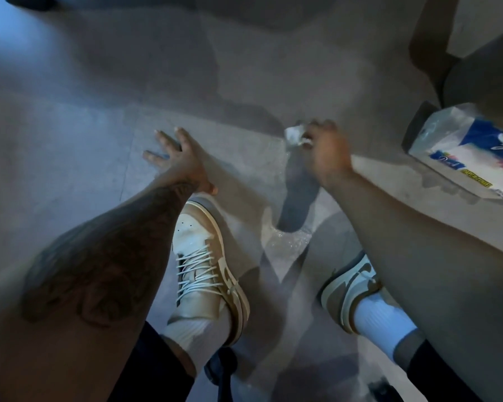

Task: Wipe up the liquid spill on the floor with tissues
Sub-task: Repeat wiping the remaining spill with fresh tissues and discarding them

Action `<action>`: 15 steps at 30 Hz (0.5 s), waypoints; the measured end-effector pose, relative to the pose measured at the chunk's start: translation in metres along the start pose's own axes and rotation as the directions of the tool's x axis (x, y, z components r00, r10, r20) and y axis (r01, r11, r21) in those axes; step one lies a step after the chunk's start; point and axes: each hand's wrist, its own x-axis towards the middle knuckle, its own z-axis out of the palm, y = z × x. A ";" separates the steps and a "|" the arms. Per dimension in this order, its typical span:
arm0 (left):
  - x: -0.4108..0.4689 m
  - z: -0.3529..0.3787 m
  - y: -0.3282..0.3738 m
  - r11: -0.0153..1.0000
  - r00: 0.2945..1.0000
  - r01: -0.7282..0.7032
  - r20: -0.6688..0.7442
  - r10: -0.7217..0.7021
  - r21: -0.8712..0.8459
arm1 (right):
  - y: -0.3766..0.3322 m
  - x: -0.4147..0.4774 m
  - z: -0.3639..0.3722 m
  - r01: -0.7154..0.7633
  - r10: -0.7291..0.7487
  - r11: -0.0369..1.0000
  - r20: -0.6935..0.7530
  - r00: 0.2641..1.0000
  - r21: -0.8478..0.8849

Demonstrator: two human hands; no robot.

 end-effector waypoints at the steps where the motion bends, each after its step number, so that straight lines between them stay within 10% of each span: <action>1: 0.000 0.000 -0.001 1.000 1.000 -0.005 0.001 0.005 0.003 | -0.012 -0.012 0.011 0.075 -0.073 0.997 0.087 0.994 -0.023; 8: -0.001 -0.001 -0.002 1.000 1.000 -0.002 -0.005 0.002 0.008 | 0.000 -0.119 0.031 0.475 -0.448 0.879 0.432 0.783 0.051; 15: -0.001 0.001 -0.003 1.000 1.000 -0.013 -0.009 0.013 -0.012 | -0.059 0.043 0.007 0.118 -0.123 0.987 -0.043 0.991 -0.113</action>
